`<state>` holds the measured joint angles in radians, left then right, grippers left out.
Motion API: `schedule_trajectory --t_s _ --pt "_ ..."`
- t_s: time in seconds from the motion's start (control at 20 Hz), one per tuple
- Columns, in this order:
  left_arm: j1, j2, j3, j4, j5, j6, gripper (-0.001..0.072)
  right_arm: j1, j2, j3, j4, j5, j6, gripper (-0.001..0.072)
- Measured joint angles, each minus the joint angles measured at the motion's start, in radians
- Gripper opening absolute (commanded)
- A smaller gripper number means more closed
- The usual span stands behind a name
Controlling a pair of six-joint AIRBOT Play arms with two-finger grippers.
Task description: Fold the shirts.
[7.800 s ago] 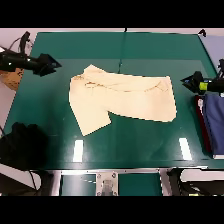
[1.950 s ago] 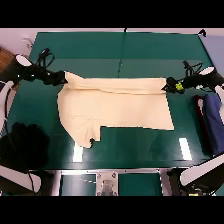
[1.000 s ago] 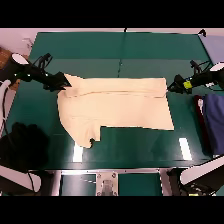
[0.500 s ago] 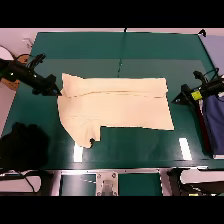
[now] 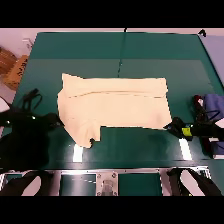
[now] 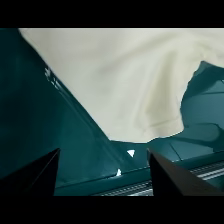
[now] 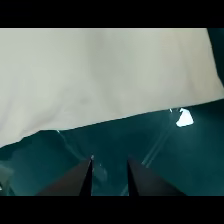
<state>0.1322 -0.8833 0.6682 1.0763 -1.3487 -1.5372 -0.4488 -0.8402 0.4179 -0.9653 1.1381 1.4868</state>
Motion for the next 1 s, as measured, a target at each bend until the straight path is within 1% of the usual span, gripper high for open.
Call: schedule_trajectory --t_s 0.15,0.25,0.3,0.5,0.75,0.8,0.85,0.95,1.0 --pt "0.0 0.031 -0.161 -0.045 0.084 -0.018 0.0612 0.0 0.024 -0.087 0.058 -0.094 0.003 0.0272" --pt "0.0 0.04 -0.261 -0.11 0.167 -0.011 0.0612 0.0 0.014 -0.115 0.098 -0.158 0.003 0.0348" --pt "0.0 0.042 -0.299 -0.142 0.206 -0.003 0.0612 0.0 0.0 -0.124 0.118 -0.188 0.003 0.0362" --pt "0.0 0.043 -0.409 -0.287 0.353 0.048 0.0611 0.014 -0.09 -0.139 0.205 -0.294 0.003 0.0368" --pt "0.0 0.043 -0.485 -0.488 0.497 0.15 0.061 0.089 -0.211 -0.117 0.291 -0.416 -0.001 0.0366" --pt "0.0 0.043 -0.497 -0.516 0.512 0.164 0.0551 0.108 -0.227 -0.108 0.298 -0.436 -0.003 0.0364" --pt "0.0 0.042 -0.507 -0.539 0.53 0.178 0.0481 0.123 -0.238 -0.099 0.298 -0.452 -0.003 0.0344" --pt "-0.008 0.042 -0.52 -0.573 0.555 0.203 0.048 0.141 -0.253 -0.085 0.3 -0.477 -0.004 0.0344" --pt "-0.024 0.042 -0.525 -0.593 0.57 0.212 0.0479 0.146 -0.257 -0.08 0.3 -0.486 -0.005 0.0316"
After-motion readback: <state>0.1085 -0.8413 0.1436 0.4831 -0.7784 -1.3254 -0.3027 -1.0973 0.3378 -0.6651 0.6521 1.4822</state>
